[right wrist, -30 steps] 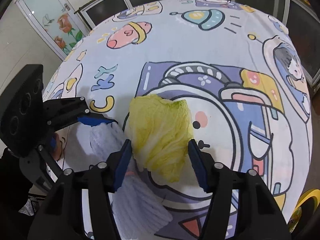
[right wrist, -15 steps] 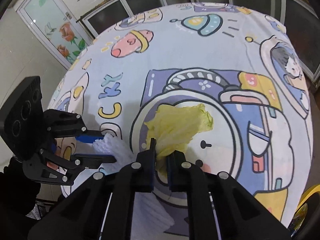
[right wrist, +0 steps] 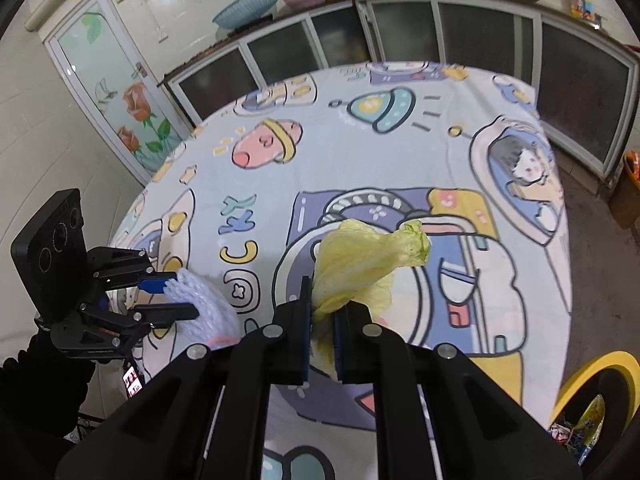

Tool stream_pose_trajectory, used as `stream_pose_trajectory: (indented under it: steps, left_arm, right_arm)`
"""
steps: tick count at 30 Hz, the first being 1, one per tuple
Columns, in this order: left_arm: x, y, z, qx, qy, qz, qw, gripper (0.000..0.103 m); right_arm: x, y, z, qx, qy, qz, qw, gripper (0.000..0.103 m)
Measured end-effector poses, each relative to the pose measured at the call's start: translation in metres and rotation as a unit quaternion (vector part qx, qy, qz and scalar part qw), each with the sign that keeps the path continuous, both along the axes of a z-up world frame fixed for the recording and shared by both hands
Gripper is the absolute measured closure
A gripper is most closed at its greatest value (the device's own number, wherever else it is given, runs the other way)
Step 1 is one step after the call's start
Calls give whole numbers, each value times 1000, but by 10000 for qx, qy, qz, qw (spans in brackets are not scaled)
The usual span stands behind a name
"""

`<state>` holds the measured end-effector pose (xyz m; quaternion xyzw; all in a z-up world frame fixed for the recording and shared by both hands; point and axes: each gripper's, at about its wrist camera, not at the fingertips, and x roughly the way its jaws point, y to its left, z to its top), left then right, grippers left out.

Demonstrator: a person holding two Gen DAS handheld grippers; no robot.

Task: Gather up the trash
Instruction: 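Carry the mesh sleeve and cabbage leaf over to the yellow-rimmed bin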

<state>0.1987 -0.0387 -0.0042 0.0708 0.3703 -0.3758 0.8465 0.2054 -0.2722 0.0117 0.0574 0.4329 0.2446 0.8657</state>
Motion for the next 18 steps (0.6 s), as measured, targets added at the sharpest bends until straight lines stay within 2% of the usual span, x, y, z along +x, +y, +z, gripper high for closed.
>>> stream_pose_trajectory:
  steps: [8,12,18]
  left_arm:
    - [-24,-8,28,-159,-122,868,9960,80]
    - [-41,-17,37,-245,-192,956,9949,80]
    - [-59,-41,46,-164,-346,894,9953,80]
  right_arm:
    - [-32,-26,20,-21,-289,-292,9992,94]
    - [-49,-39,24,-33,-390,-426,9983,94]
    - [-74,-62,28,-32,-526,-706,9961,94]
